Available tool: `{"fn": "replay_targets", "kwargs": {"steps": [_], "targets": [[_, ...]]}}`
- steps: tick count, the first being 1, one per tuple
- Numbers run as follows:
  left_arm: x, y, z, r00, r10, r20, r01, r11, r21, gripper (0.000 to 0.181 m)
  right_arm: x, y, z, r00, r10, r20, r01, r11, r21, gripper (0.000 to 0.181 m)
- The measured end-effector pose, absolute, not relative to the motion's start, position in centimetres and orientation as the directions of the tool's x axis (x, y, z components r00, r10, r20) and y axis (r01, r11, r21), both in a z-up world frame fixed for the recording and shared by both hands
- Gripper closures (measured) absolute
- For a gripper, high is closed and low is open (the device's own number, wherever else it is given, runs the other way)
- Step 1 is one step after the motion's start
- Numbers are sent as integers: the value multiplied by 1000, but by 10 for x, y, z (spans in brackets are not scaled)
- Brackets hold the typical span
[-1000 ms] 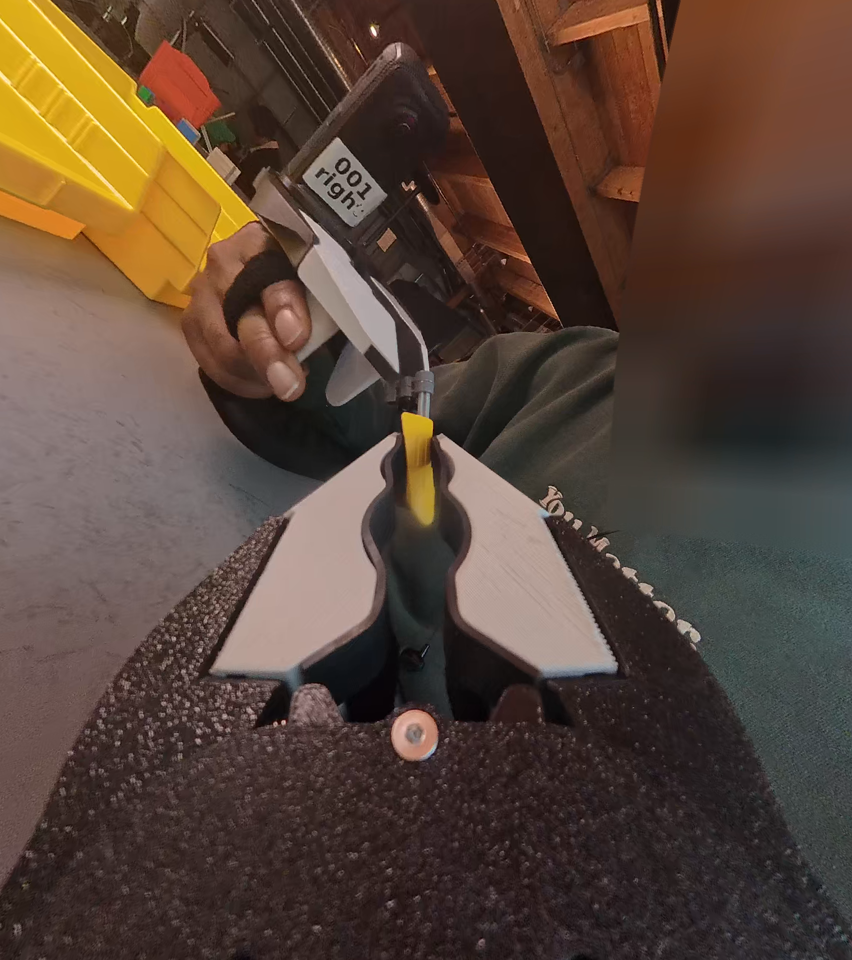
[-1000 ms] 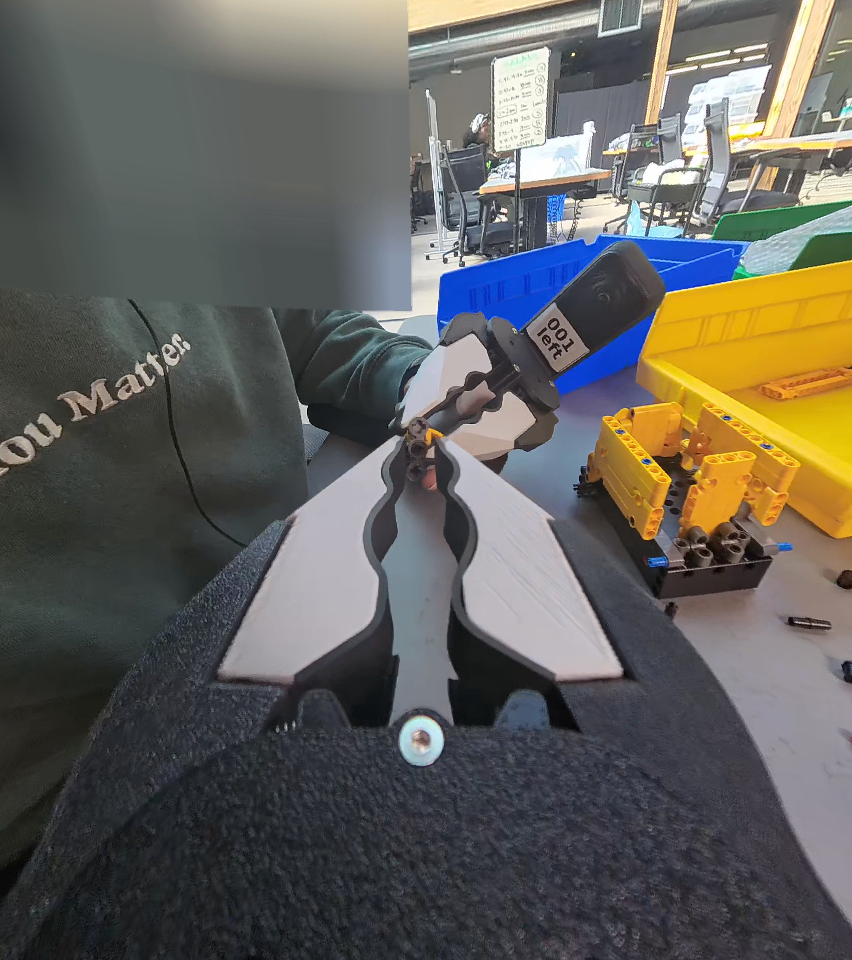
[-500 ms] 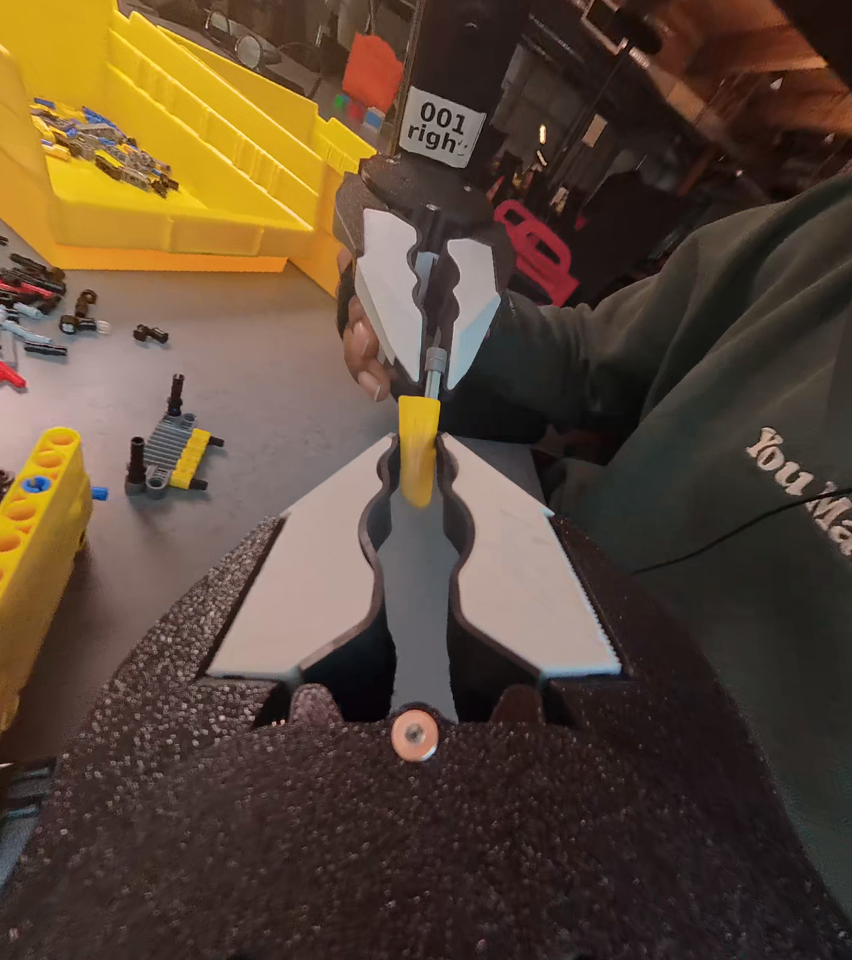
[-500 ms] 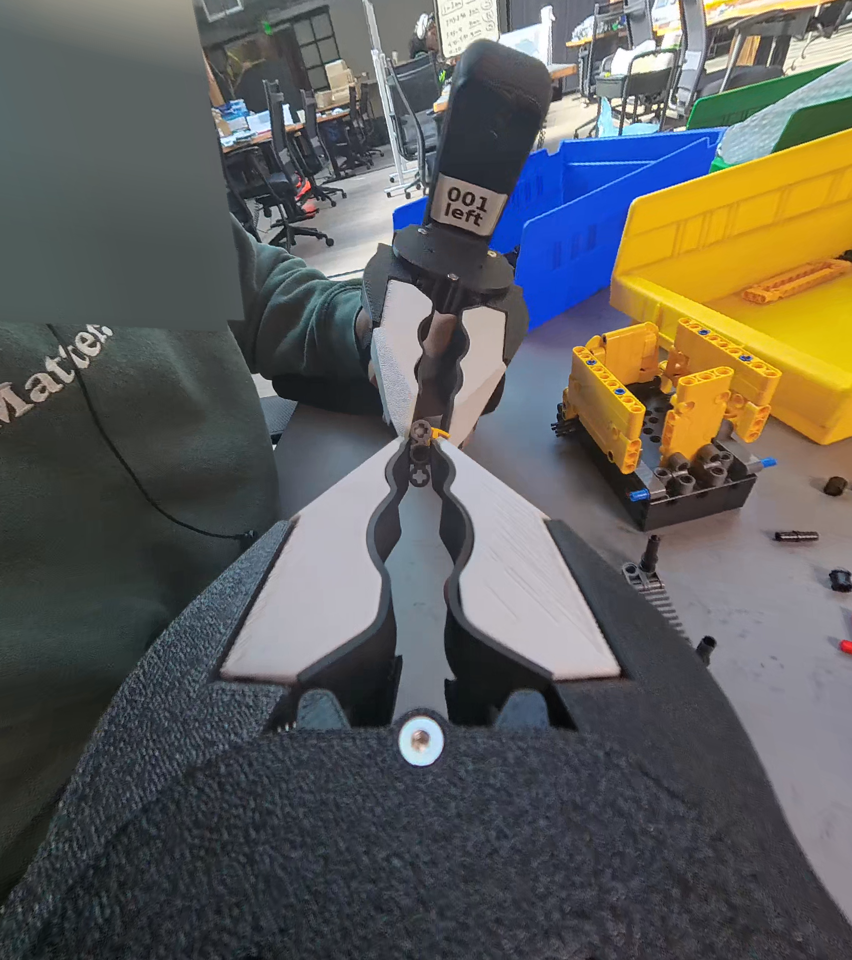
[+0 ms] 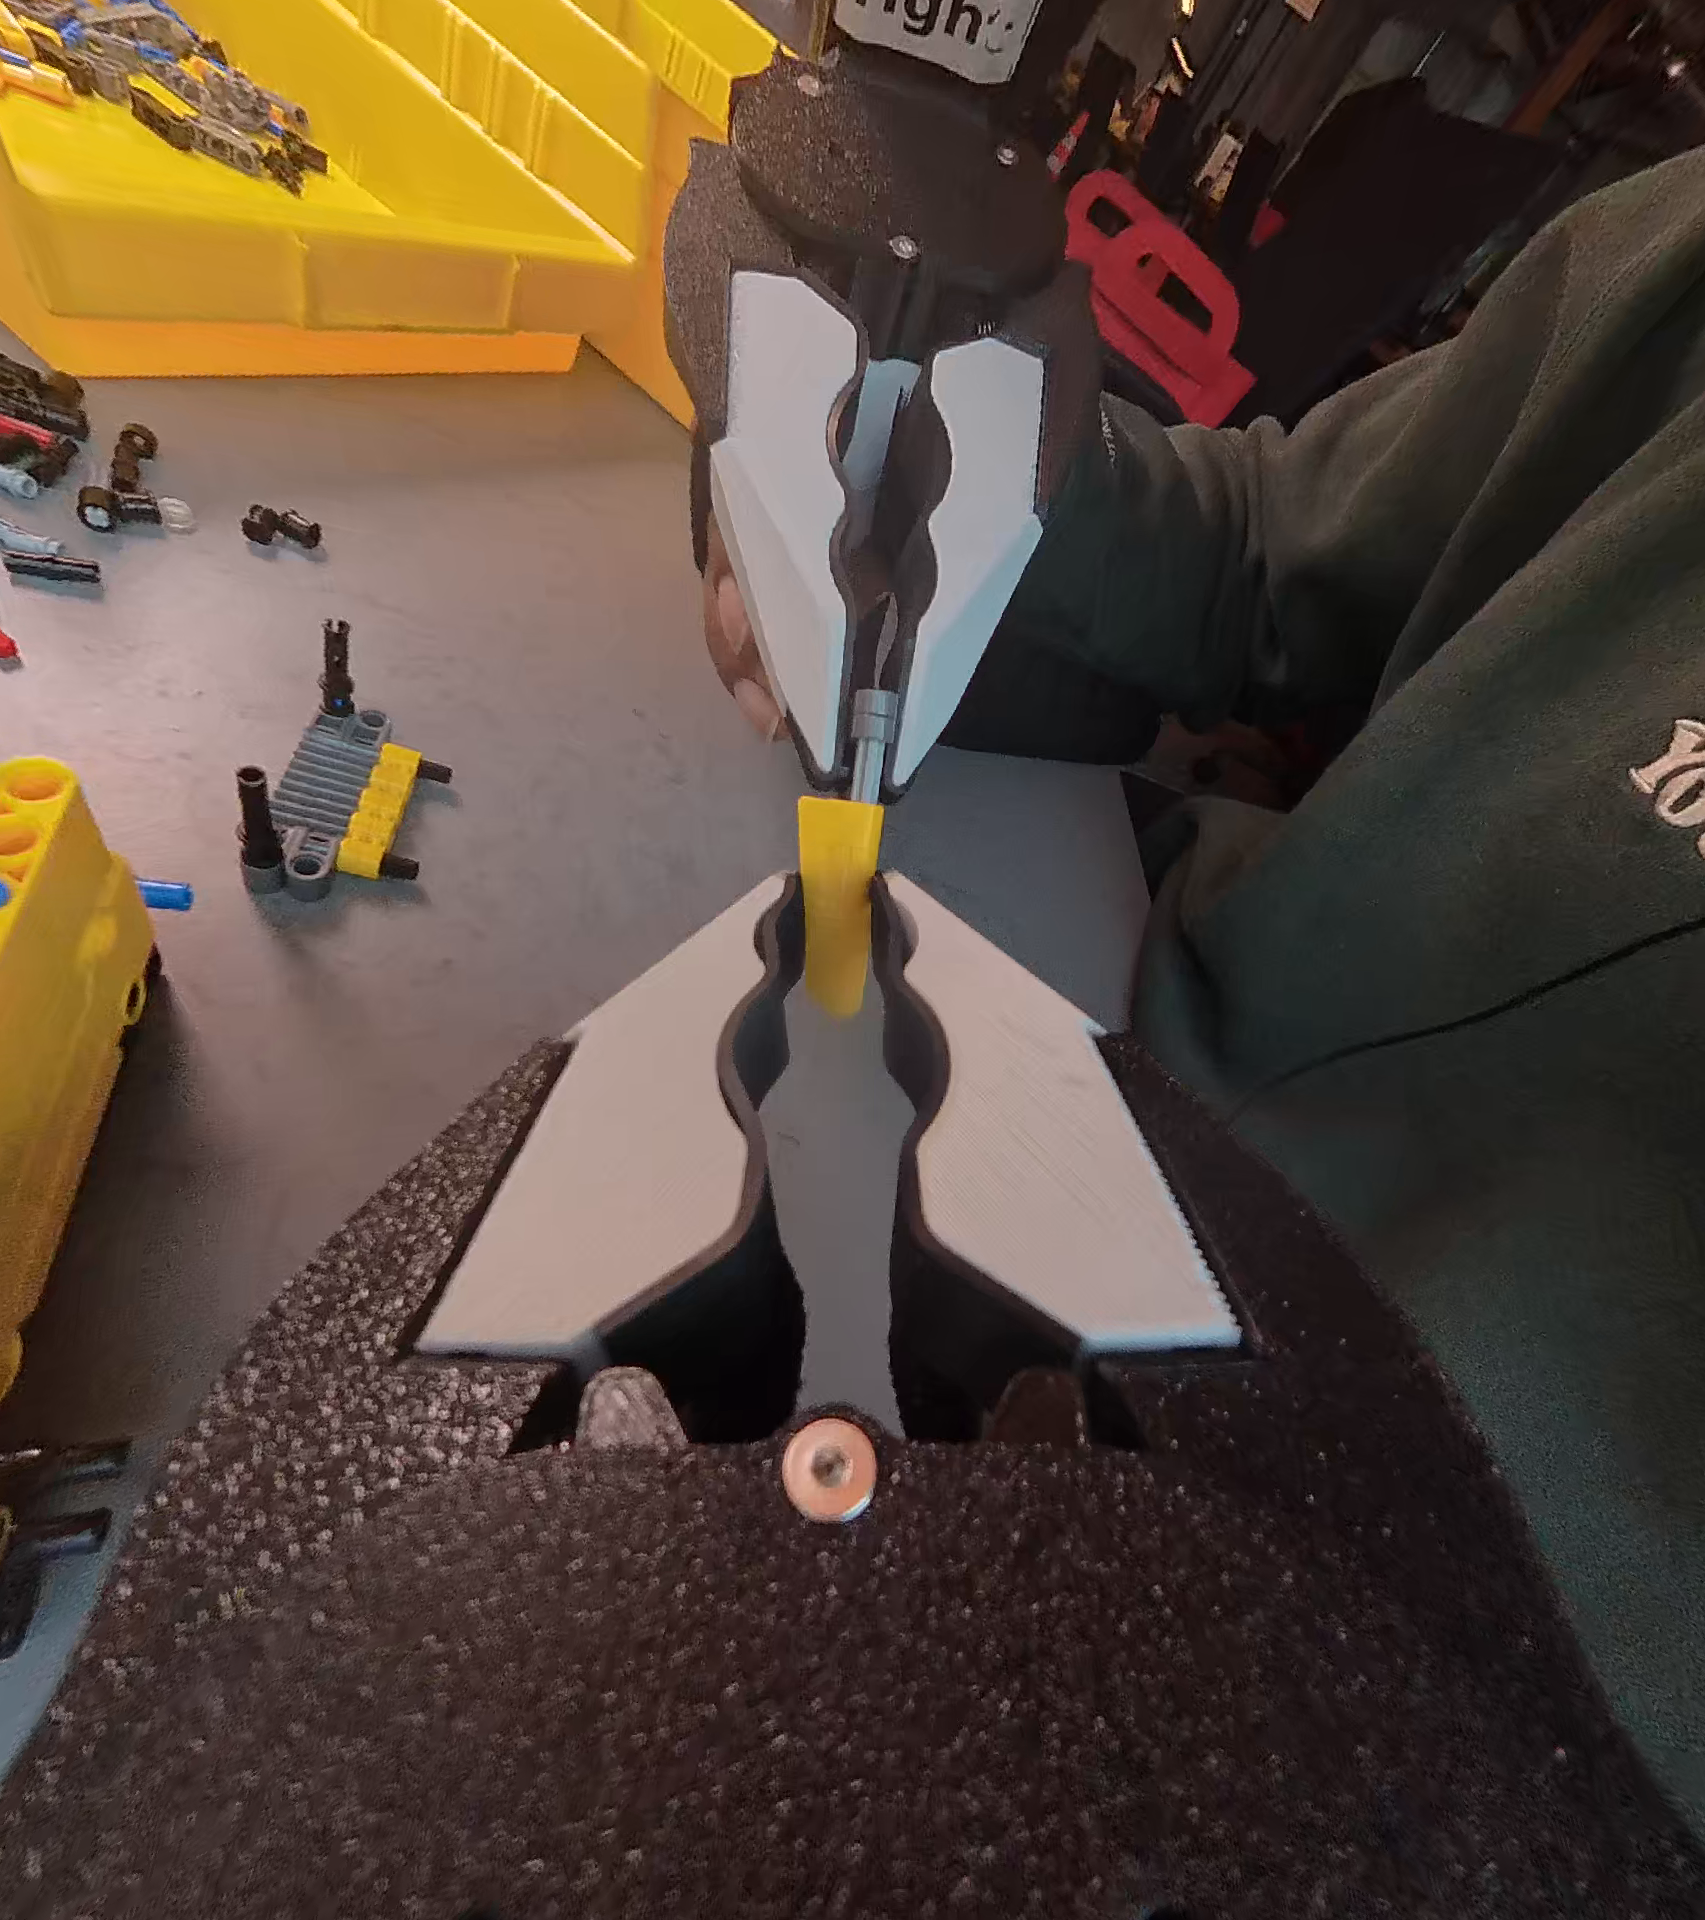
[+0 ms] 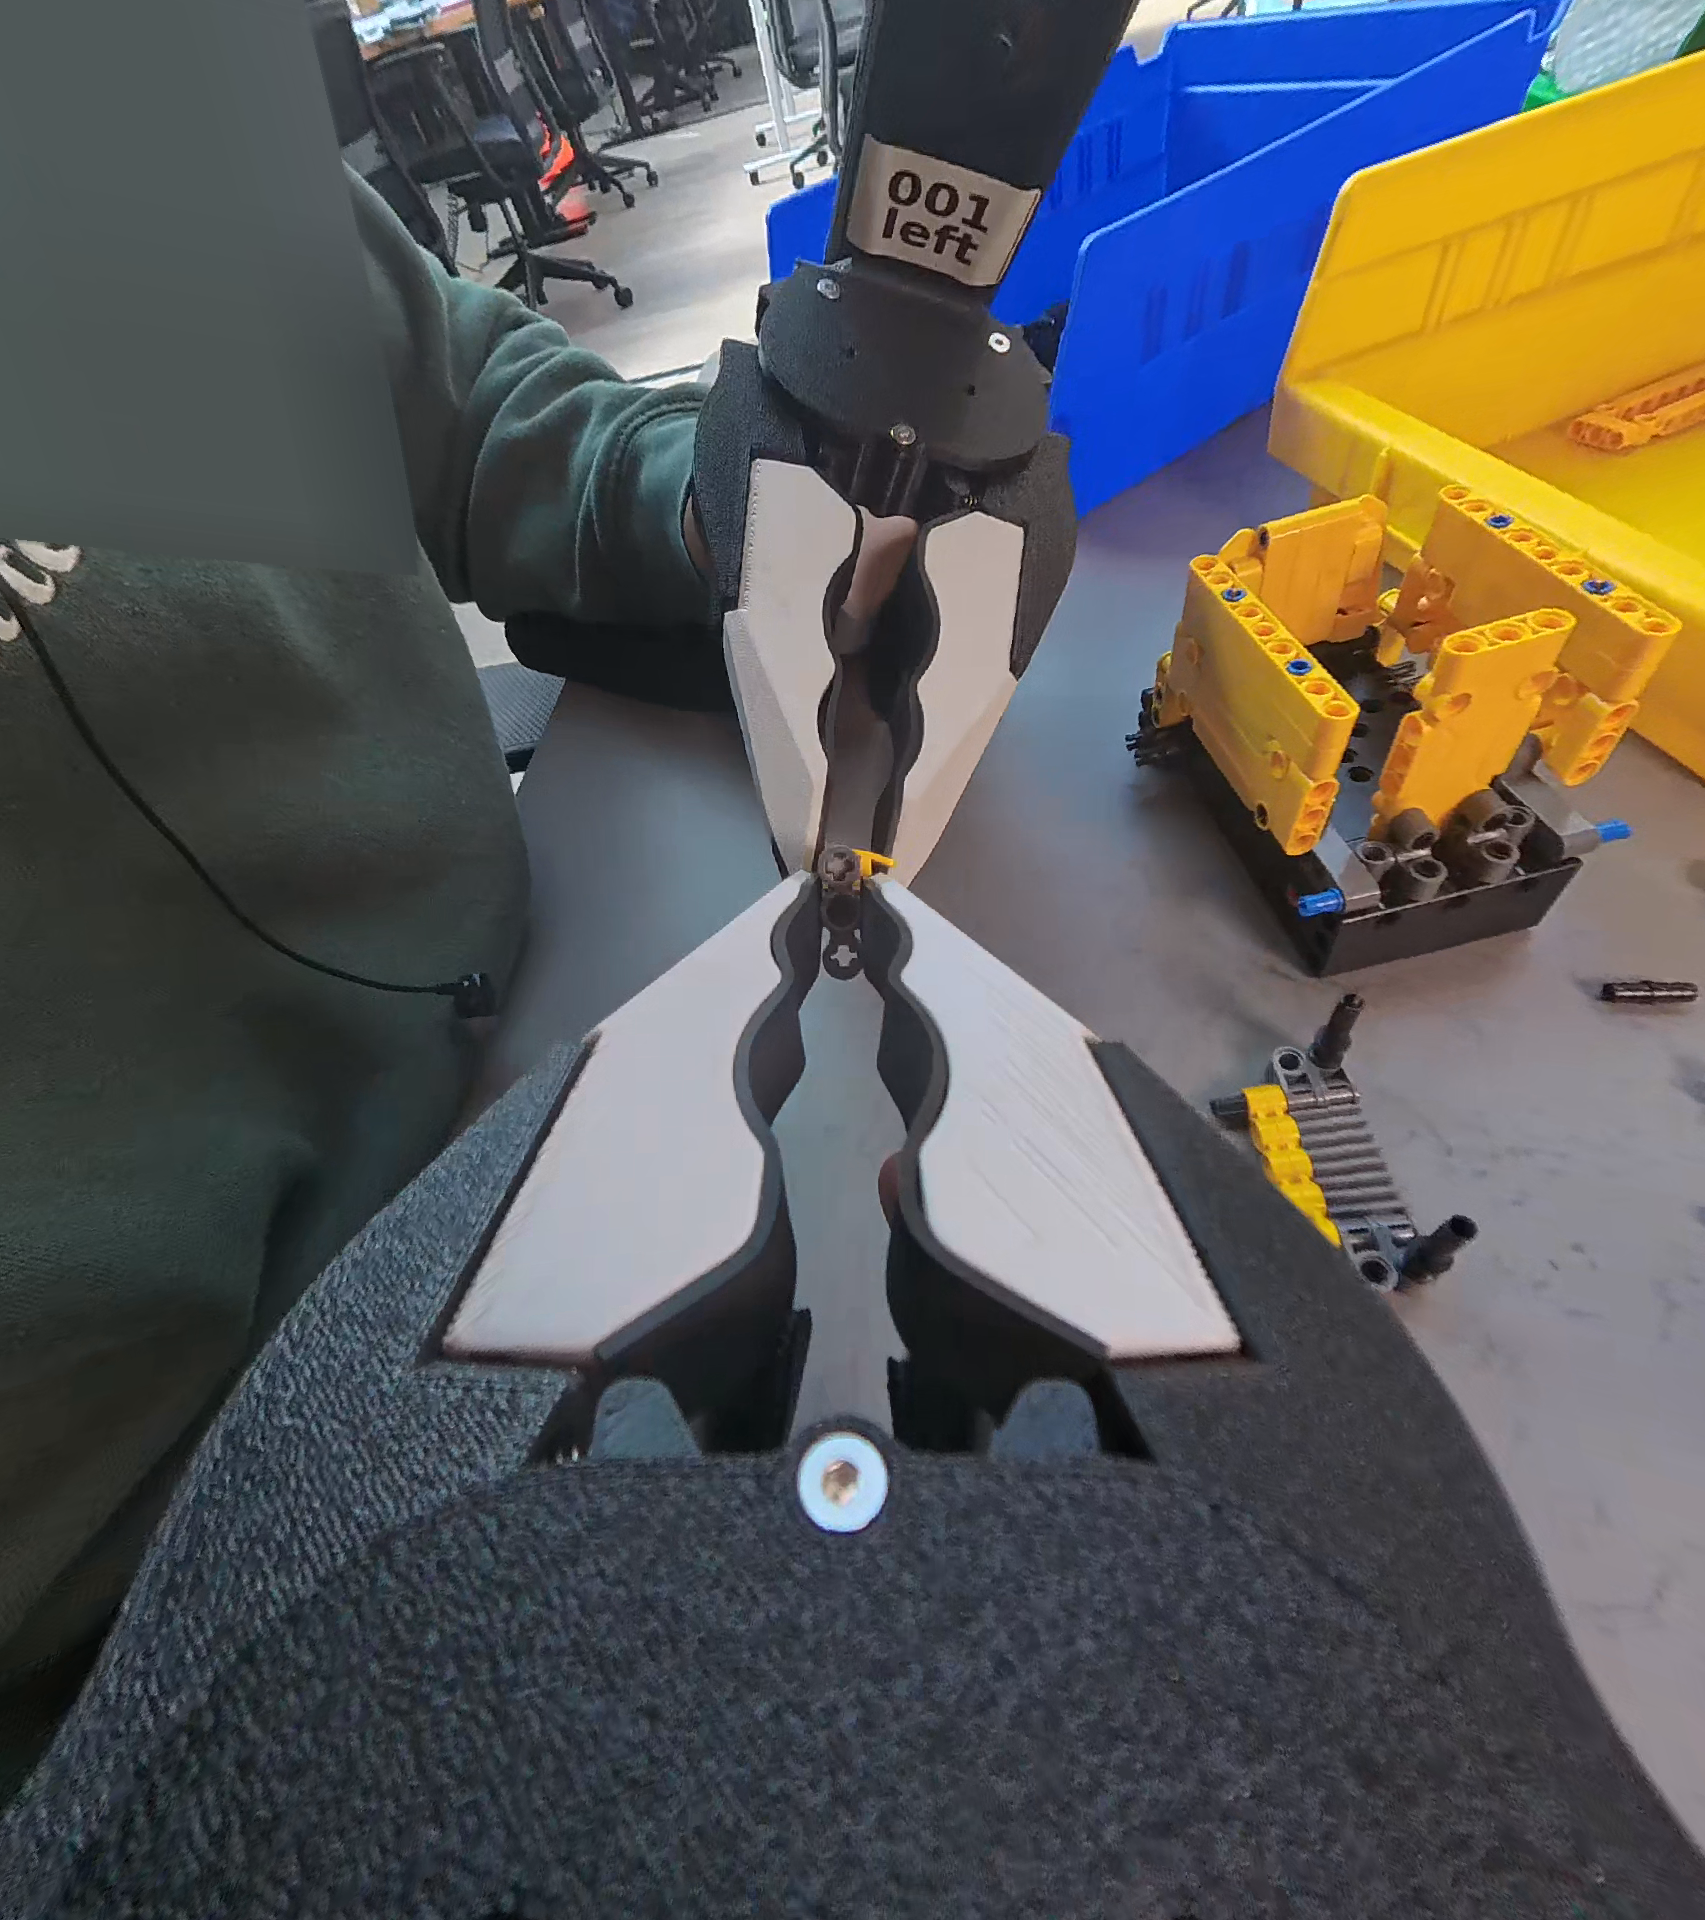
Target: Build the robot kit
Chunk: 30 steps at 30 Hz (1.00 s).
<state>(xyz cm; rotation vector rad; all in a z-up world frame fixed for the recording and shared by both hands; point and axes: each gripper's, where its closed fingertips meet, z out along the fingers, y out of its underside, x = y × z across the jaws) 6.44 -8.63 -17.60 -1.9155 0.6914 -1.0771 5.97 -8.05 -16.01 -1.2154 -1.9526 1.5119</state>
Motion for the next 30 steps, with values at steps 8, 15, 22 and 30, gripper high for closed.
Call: {"fn": "replay_targets", "kwargs": {"steps": [8, 15, 22, 30], "targets": [[69, -89, -184, 480, -778, 406, -123, -518, -847, 171, 64, -86, -169, -571, 805, -162, 426, 122, -896, 176], [68, -88, -183, 483, -797, 363, -162, -489, -857, 170, 65, -84, -165, -578, 809, -109, 373, 144, -916, 174], [69, -90, -186, 485, -801, 351, -181, -484, -856, 170, 68, -81, -162, -580, 812, -66, 355, 179, -918, 170], [63, -87, -189, 515, -790, 333, -188, -482, -855, 170, 71, -59, -155, -532, 844, -62, 343, 148, -928, 170]]}}
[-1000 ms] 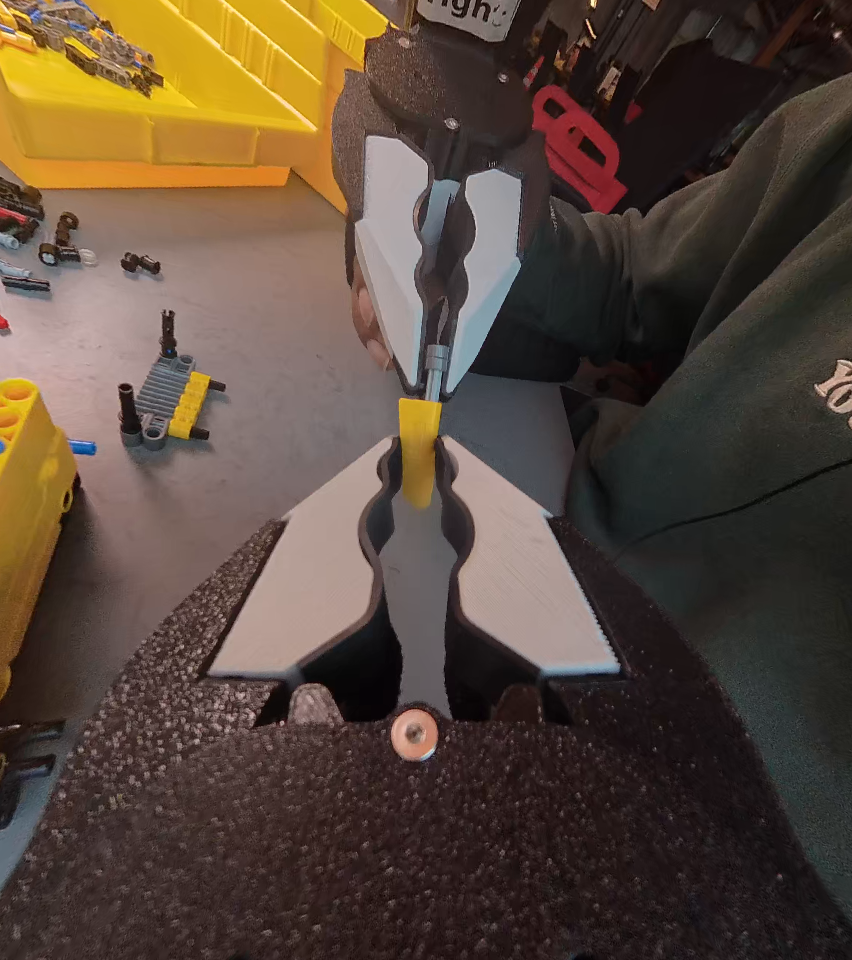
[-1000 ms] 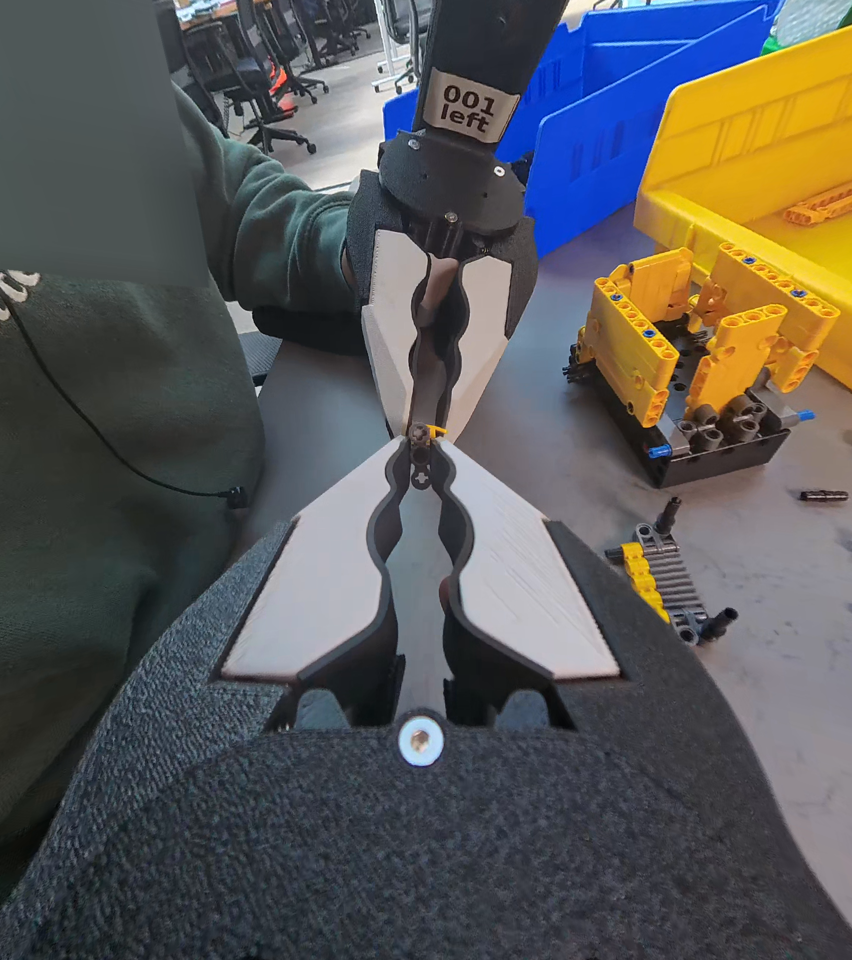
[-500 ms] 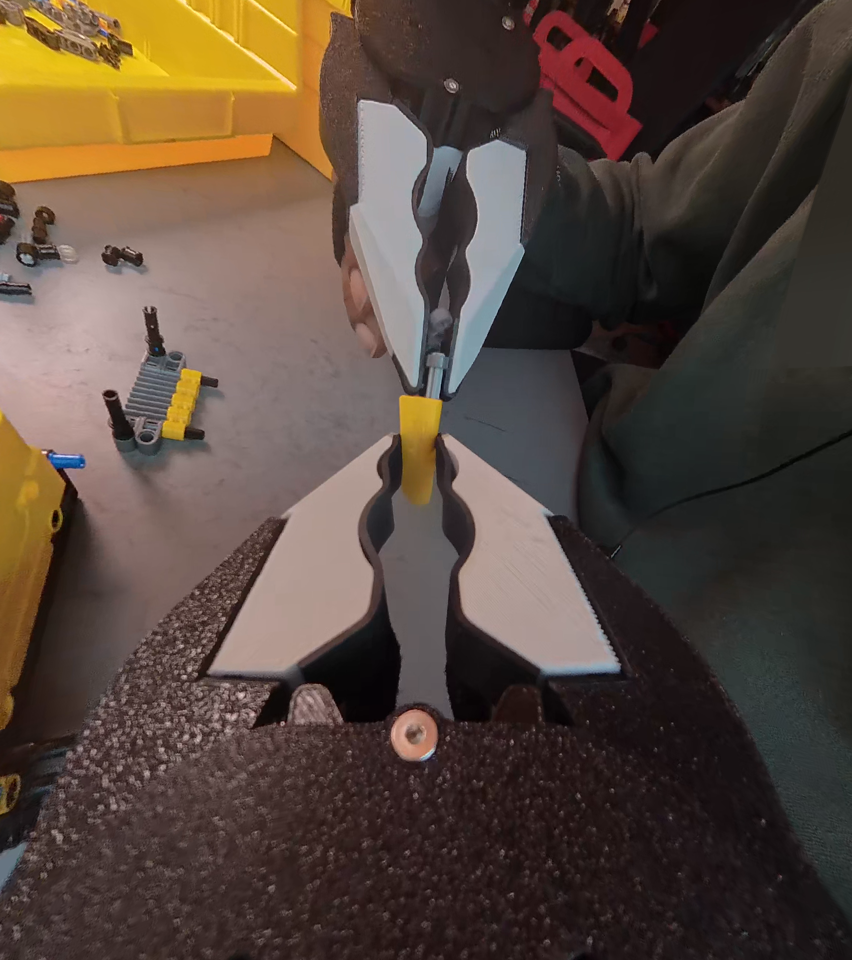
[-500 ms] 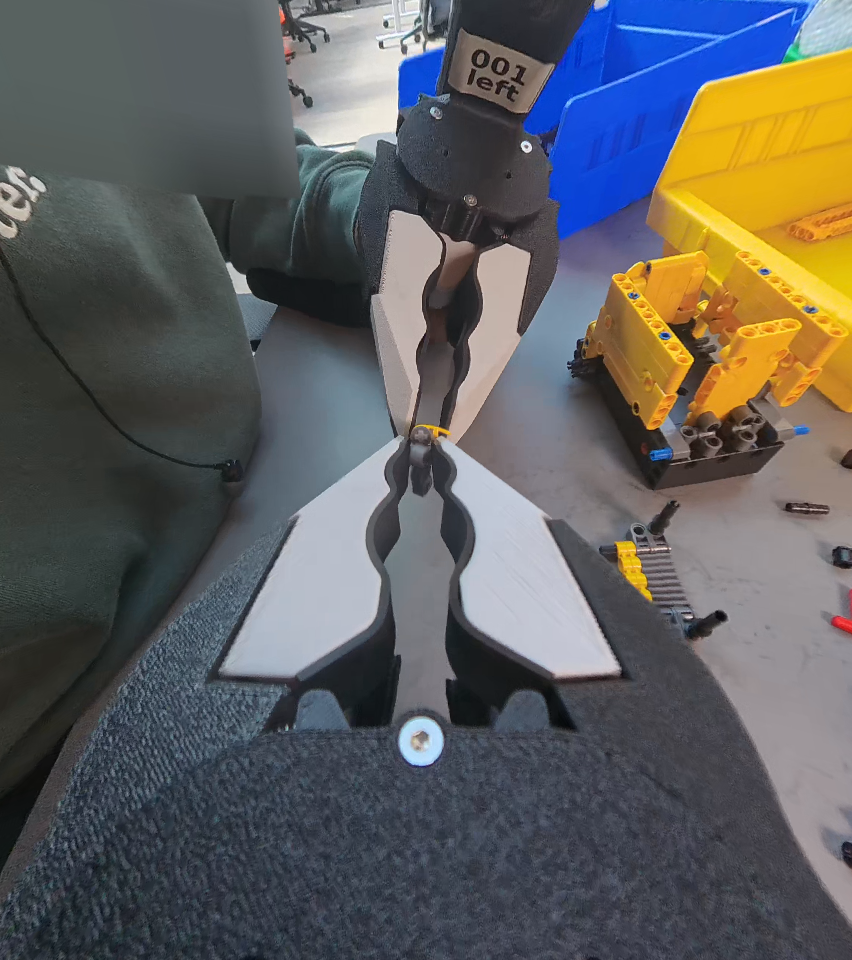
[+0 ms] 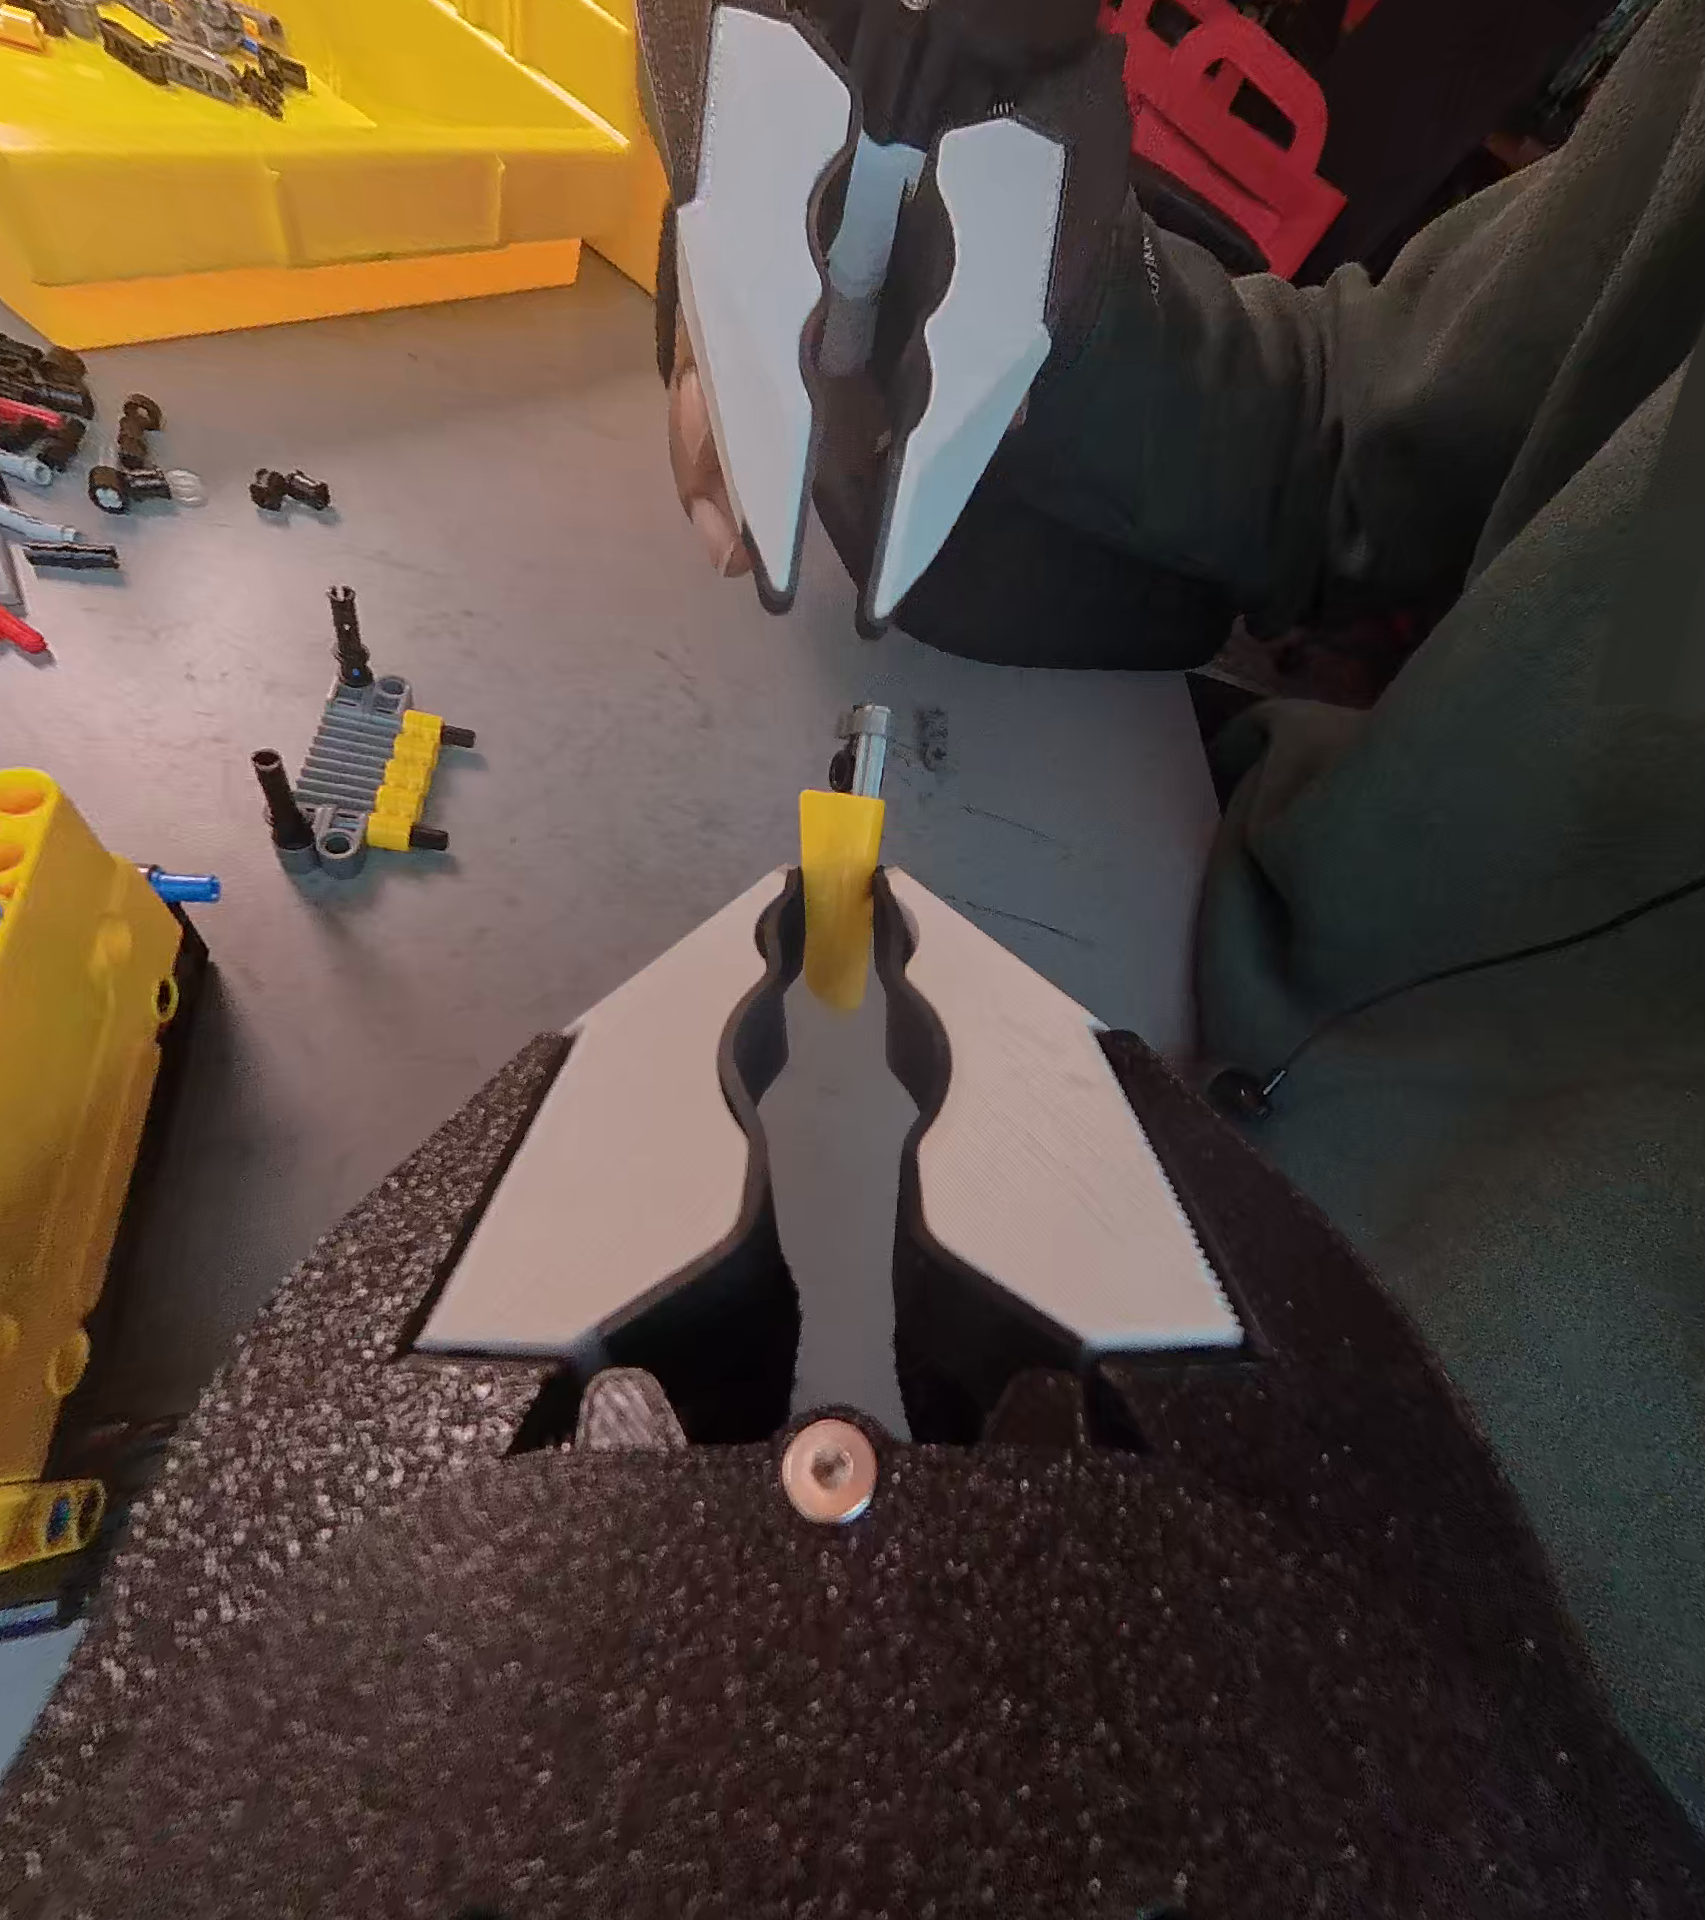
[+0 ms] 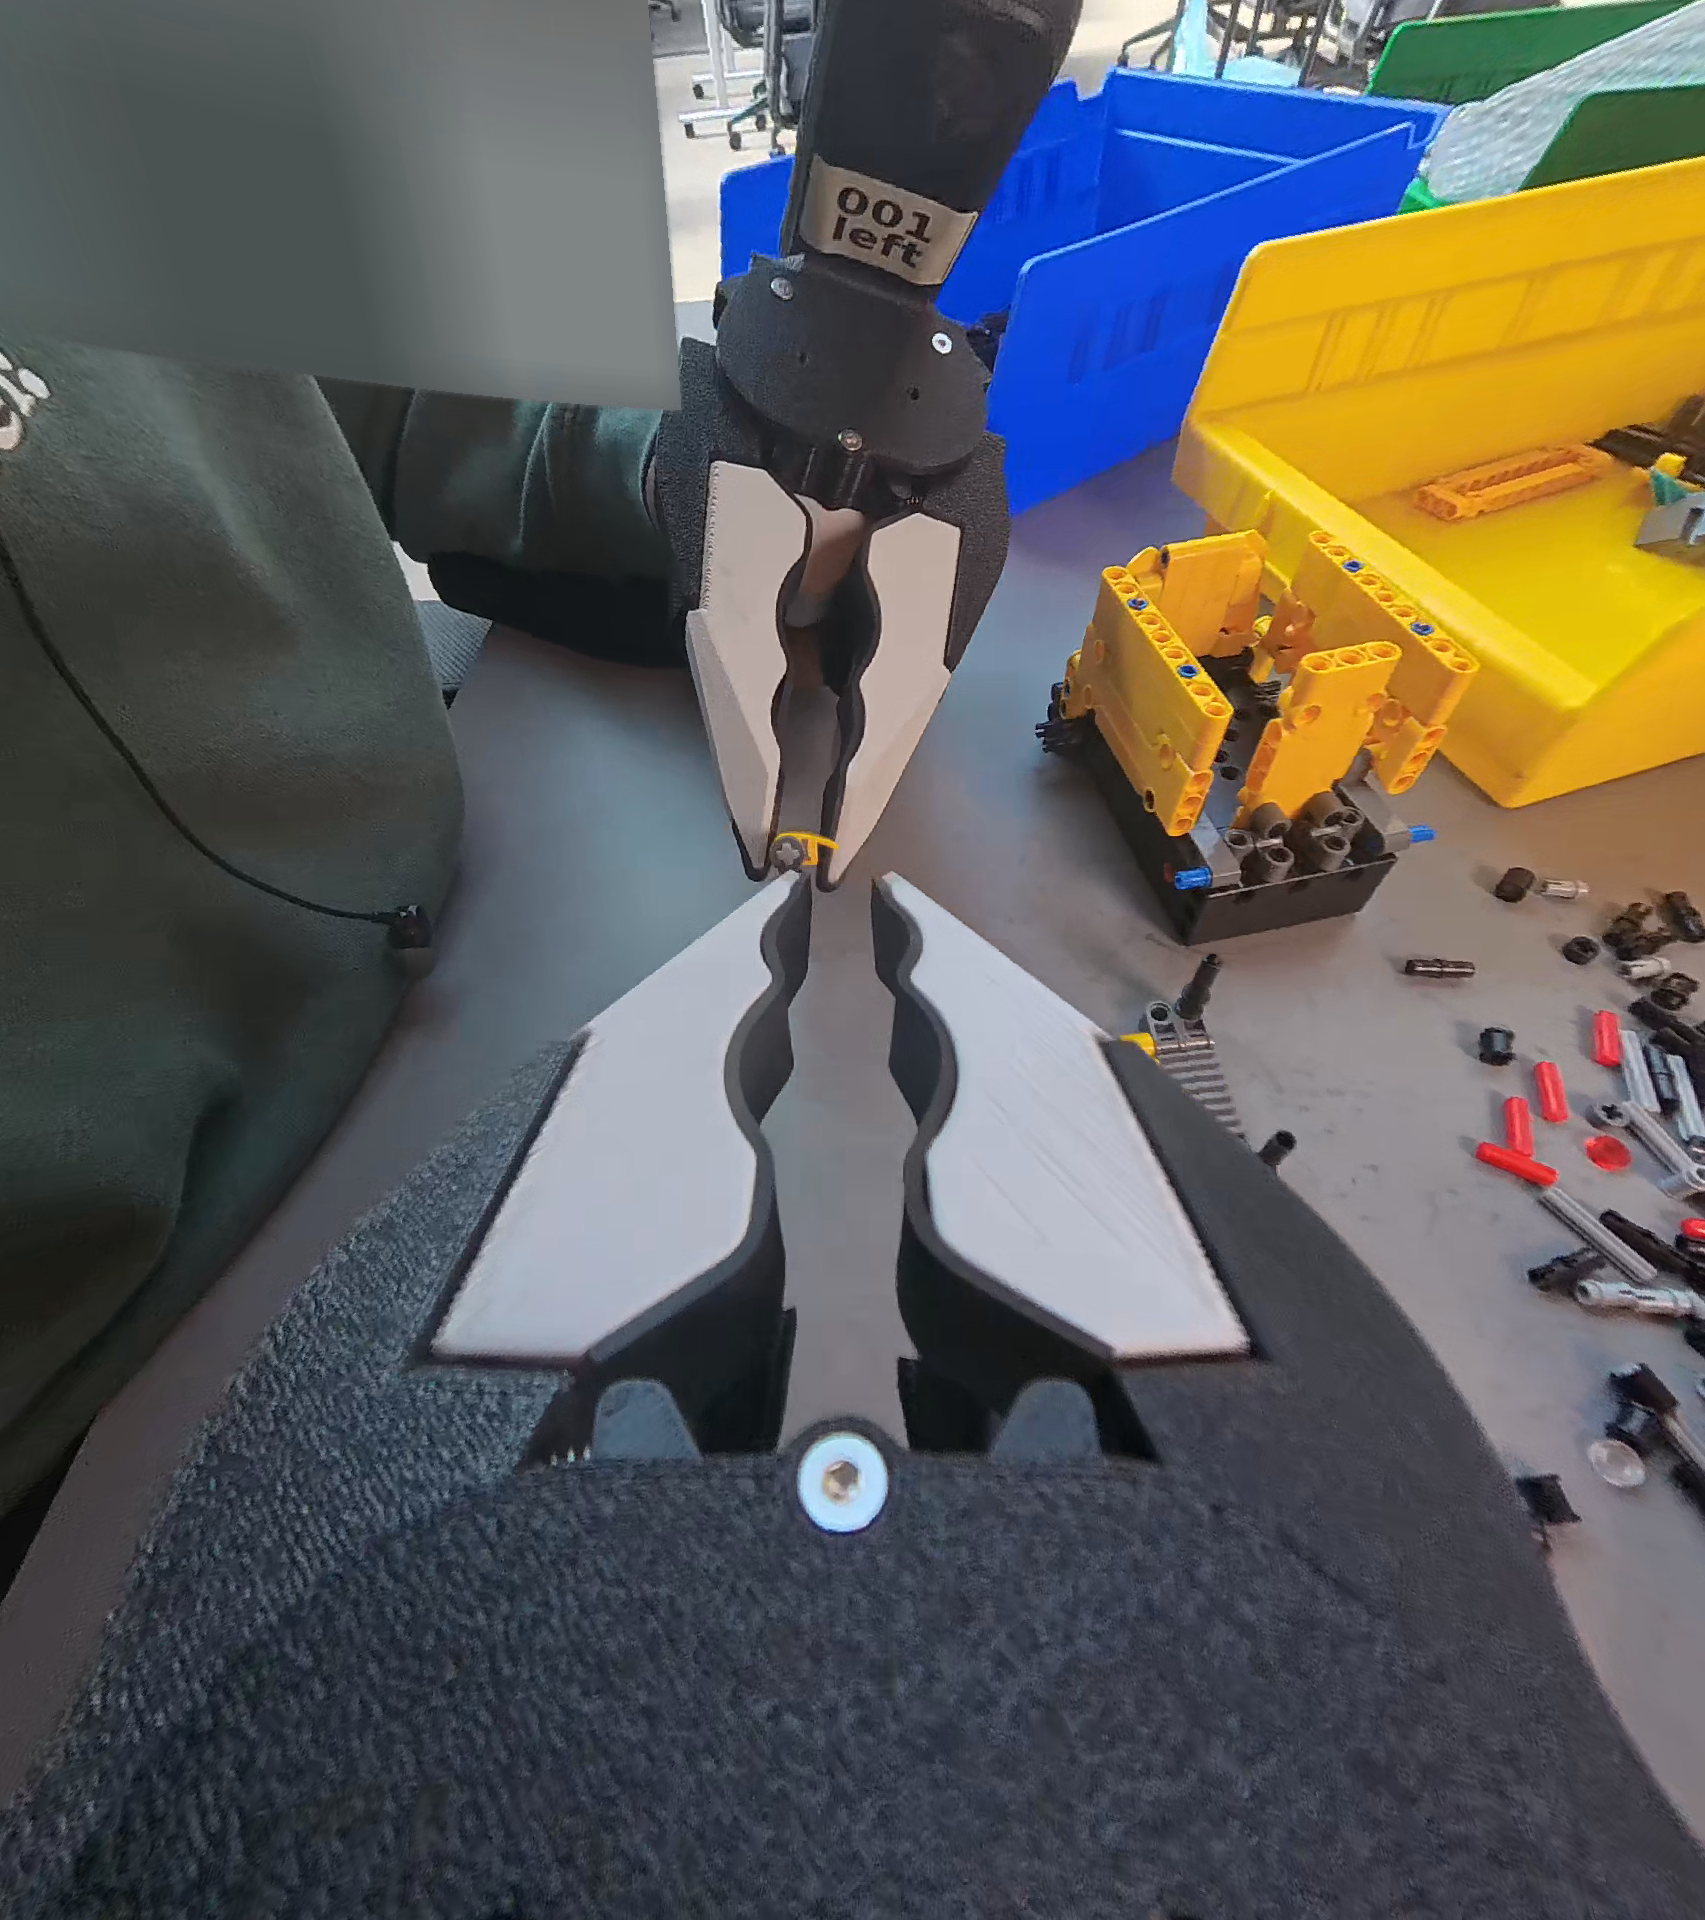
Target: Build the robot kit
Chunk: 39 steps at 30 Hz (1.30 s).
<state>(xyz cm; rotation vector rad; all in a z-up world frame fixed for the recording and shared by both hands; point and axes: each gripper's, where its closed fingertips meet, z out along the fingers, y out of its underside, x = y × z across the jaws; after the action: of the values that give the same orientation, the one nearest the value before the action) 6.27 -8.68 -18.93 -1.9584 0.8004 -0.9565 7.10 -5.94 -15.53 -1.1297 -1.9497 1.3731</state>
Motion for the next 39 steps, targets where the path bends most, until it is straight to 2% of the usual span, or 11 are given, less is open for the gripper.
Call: {"fn": "replay_targets", "kwargs": {"steps": [10, 15, 39], "targets": [[65, -86, -189, 506, -793, 339, -173, -478, -861, 170, 70, -76, -163, -580, 811, -73, 347, 165, -923, 170], [67, -88, -189, 501, -796, 340, -180, -480, -858, 170, 68, -79, -165, -582, 810, -72, 351, 170, -921, 175], [76, -99, -214, 493, -799, 344, -314, -532, -786, 172, 75, -93, -189, -620, 782, -66, 457, 292, -840, 177]]}}
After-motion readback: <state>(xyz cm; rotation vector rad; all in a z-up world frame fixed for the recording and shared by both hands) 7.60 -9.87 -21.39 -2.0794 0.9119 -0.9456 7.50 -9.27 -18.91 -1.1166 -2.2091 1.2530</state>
